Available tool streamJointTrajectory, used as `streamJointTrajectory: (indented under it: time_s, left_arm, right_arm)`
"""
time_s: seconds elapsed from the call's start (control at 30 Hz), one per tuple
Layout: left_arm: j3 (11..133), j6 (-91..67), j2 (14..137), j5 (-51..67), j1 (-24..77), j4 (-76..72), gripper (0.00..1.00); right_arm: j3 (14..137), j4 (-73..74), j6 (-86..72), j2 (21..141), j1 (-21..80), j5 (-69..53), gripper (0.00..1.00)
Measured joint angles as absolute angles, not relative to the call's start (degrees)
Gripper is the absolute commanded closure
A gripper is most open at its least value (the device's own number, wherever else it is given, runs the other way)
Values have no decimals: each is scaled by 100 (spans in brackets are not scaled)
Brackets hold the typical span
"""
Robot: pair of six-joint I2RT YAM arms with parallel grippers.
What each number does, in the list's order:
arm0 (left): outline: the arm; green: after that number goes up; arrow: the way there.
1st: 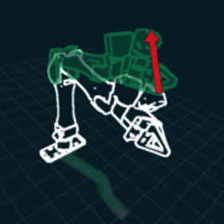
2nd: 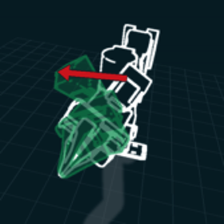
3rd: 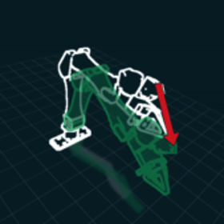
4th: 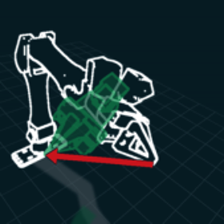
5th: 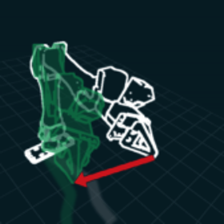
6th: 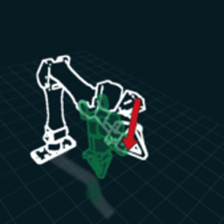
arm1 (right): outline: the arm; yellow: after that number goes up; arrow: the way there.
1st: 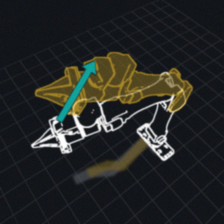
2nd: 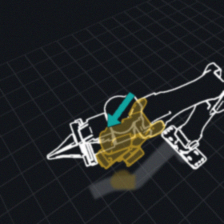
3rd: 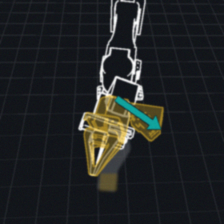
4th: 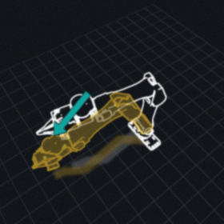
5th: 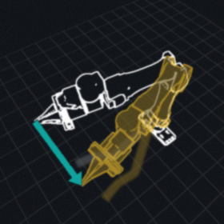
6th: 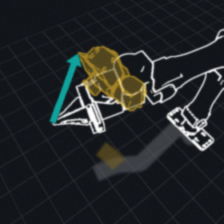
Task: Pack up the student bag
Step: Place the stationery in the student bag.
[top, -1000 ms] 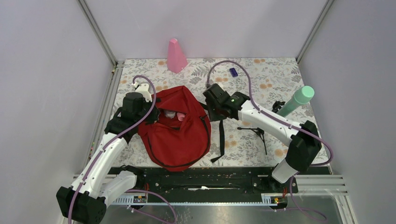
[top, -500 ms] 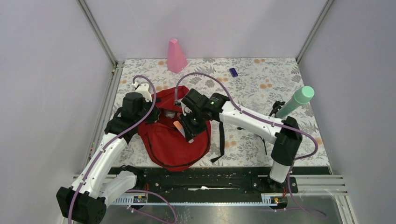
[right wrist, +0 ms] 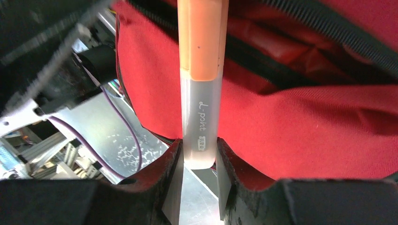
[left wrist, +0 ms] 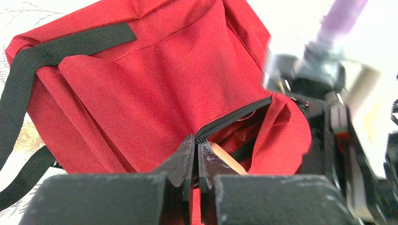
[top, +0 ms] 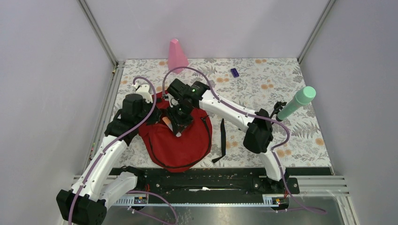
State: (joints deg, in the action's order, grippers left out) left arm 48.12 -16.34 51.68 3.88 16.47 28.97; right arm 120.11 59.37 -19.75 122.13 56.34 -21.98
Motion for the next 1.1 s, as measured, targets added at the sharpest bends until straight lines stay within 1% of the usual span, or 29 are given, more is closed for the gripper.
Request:
streamJointTrajectory:
  time_s: [0.33,0.53,0.83,0.87,0.93,0.97,1.0,1.1]
  left_arm:
    - [4770,-1634,5168,484,1636,2812,100]
    - [4722,-1634,5168,541,1616,2707,100]
    - [4720,-1634,5175,585,1597,2606,100]
    - [4720,-1634,5175,587,1592,2611,100]
    - [4718,-1634,5179,591,1590,2628,100]
    - [4713,-1634,5183,591,1588,2630,100]
    - [4707,-1634,5186,591,1588,2628,100]
    - [4687,-1634,5186,591,1588,2622,100]
  right_arm:
    - [13972,6283,-2156,13485,5188,-2373,90]
    - [13939,5992,-2510,13611,5175,-2381,89]
    - [13740,5321,-3096,13740,5181,-2711,88]
    - [13740,5284,-3129,13784,5181,-2714,86]
    - [13738,5236,-3142,13839,5188,-2676,71]
    - [13729,5210,-3140,13847,5199,-2602,66]
    - [13721,5196,-3133,13847,5205,-2536,59]
    - [13646,5085,-3083,13839,5225,-2316,47]
